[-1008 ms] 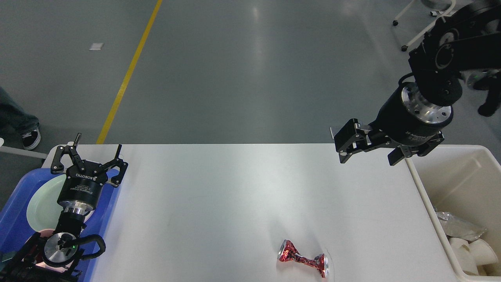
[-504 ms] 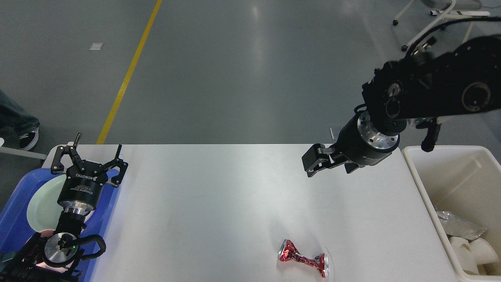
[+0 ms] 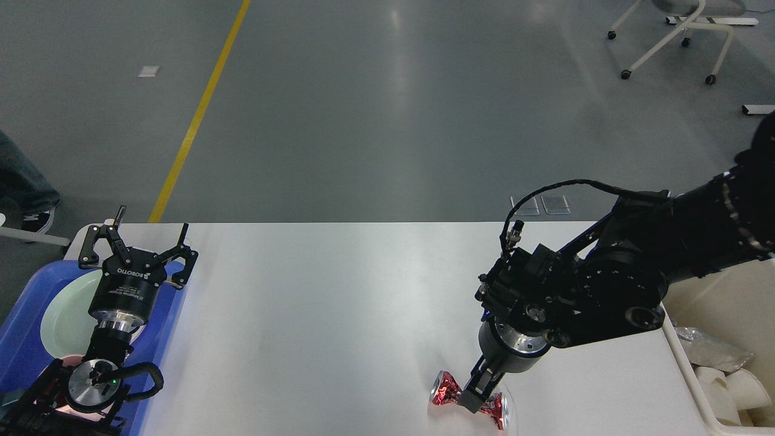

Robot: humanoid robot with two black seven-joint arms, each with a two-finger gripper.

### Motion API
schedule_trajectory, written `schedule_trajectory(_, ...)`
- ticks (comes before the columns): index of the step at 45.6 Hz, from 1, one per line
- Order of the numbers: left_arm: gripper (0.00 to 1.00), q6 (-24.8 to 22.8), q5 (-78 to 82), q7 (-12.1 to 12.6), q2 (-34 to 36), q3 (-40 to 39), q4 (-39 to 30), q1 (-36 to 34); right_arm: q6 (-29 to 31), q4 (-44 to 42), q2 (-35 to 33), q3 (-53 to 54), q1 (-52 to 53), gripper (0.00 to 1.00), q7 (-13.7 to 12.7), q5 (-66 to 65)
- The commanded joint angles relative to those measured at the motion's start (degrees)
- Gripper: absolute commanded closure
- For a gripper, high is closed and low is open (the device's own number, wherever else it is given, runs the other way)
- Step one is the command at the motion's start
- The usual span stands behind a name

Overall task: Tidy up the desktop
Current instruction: 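Lower the right gripper and grasp the red foil wrapper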

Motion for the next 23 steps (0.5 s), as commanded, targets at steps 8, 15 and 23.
schedule_trajectory(8, 0.04, 0.0, 0.0, -0.01, -0.01, 0.0, 0.0, 0.0, -5.48, -8.29, 3.77, -0.56, -11.74, 0.15, -0.38, -0.77)
schedule_trajectory(15, 0.04, 0.0, 0.0, -0.01, -0.01, 0.0, 0.0, 0.0, -6.63, -11.45, 4.56, -0.74, -14.12, 0.16, -0.47, -0.85)
schedule_trajectory(23, 0.04, 0.0, 0.0, 0.07, -0.01, 0.0, 0.0, 0.0, -6.98, -15.76, 5.53, -2.31, -16.58, 0.17, -0.65, -1.21)
